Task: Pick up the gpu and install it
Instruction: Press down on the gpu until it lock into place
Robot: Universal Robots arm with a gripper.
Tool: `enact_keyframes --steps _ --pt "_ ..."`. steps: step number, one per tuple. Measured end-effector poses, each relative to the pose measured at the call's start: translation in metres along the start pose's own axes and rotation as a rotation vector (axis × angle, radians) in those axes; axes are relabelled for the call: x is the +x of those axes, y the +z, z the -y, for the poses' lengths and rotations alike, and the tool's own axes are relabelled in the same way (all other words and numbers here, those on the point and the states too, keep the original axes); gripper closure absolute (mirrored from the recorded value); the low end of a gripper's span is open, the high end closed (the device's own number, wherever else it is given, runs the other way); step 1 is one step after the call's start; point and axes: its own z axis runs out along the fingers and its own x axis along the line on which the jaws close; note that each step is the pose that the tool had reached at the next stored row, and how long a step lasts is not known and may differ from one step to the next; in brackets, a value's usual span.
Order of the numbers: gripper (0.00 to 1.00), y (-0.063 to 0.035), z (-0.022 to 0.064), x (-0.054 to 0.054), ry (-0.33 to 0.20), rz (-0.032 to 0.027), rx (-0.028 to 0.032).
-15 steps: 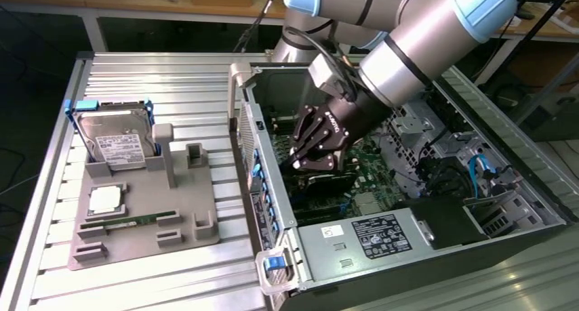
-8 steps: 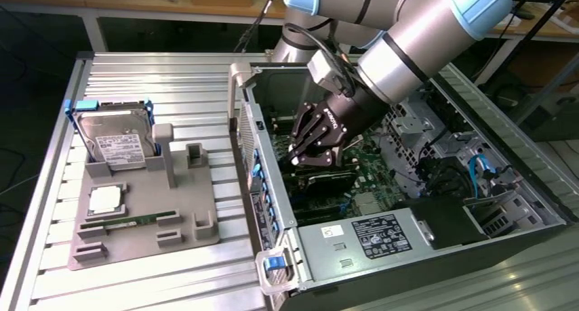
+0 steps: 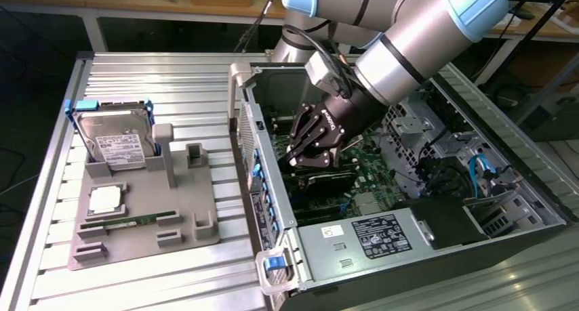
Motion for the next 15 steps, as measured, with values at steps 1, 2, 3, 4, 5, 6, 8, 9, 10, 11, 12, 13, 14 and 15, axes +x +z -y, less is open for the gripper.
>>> enact_keyframes --steps 1,2,3,4,5,6,8,9,10,11,12,13,14,15 --pt "0.89 0.0005 -0.0001 -0.0001 0.0 0.0 -0.0002" --pt "0.89 0.001 -0.0003 -0.0001 0.0 -0.0002 -0.0005" --pt "0.89 0.0015 -0.0005 -0.0001 0.0 -0.0002 -0.0009" --pt "0.89 0.0019 -0.0005 -0.0002 0.0 -0.0002 -0.0011" --pt "0.89 0.0024 -0.0006 -0.0002 0.0 -0.0002 -0.0014" --pt "0.89 0.0028 -0.0007 -0.0002 0.0 -0.0002 -0.0016" --pt "0.89 0.0037 -0.0008 -0.0003 0.0 -0.0005 -0.002" --pt "0.89 0.0043 -0.0007 -0.0003 0.0 -0.0004 -0.0022" --pt "0.89 0.0049 -0.0006 -0.0003 0.0 -0.0005 -0.0024" --pt "0.89 0.0055 -0.0004 -0.0003 0.0 -0.0007 -0.0027" --pt "0.89 0.0061 -0.0002 -0.0003 0.0 -0.0007 -0.0028" --pt "0.89 0.0068 0.0002 -0.0003 0.0 -0.0006 -0.003" --pt "0.89 0.0077 0.0006 -0.0004 0.0 -0.0003 -0.0031" --pt "0.89 0.0092 0.0015 -0.0005 0.0 0.0004 -0.0032"
